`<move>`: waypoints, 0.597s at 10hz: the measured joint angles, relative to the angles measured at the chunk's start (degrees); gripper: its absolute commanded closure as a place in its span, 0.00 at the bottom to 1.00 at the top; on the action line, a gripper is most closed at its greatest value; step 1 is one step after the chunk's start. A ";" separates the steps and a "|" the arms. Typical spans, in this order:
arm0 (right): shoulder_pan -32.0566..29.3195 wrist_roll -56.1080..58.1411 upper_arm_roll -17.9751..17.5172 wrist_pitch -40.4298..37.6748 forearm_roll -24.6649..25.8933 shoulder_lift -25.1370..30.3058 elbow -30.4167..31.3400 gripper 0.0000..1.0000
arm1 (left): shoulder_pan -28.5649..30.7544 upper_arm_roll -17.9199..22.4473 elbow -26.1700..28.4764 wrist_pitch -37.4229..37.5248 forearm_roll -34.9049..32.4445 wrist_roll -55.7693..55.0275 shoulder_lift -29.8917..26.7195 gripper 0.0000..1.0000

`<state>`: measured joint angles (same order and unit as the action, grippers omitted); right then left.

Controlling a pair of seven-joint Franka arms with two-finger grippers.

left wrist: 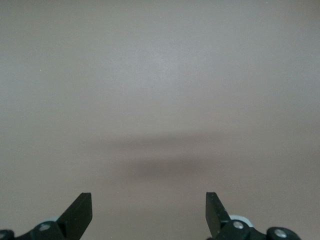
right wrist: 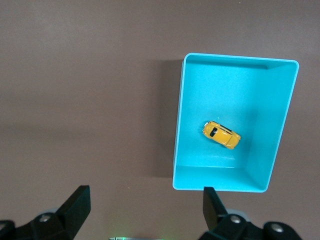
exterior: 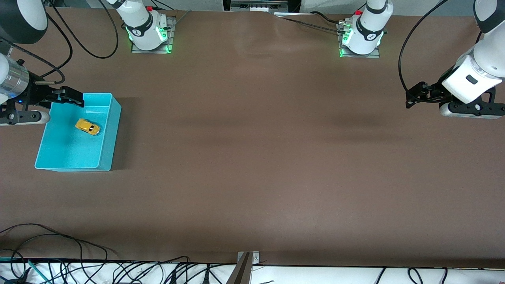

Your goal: Wind up and store yellow beetle car

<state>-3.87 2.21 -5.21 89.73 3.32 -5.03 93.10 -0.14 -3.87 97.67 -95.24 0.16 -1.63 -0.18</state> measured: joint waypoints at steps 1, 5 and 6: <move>2.10 0.00 2.66 0.17 0.00 0.64 0.80 0.00 | 0.00 0.00 0.00 0.00 0.00 0.00 0.00 0.00; 3.24 0.00 4.01 0.29 0.00 1.33 1.38 0.00 | 0.00 0.00 0.00 0.00 0.00 0.00 0.00 0.00; 3.38 0.00 4.01 0.29 0.00 1.33 1.38 0.00 | 0.00 0.00 0.00 0.00 0.00 0.00 0.00 0.00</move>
<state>-0.49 2.21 -1.20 90.02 3.32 -3.70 94.48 -0.14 -3.88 97.67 -95.24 0.16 -1.63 -0.18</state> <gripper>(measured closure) 0.000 0.000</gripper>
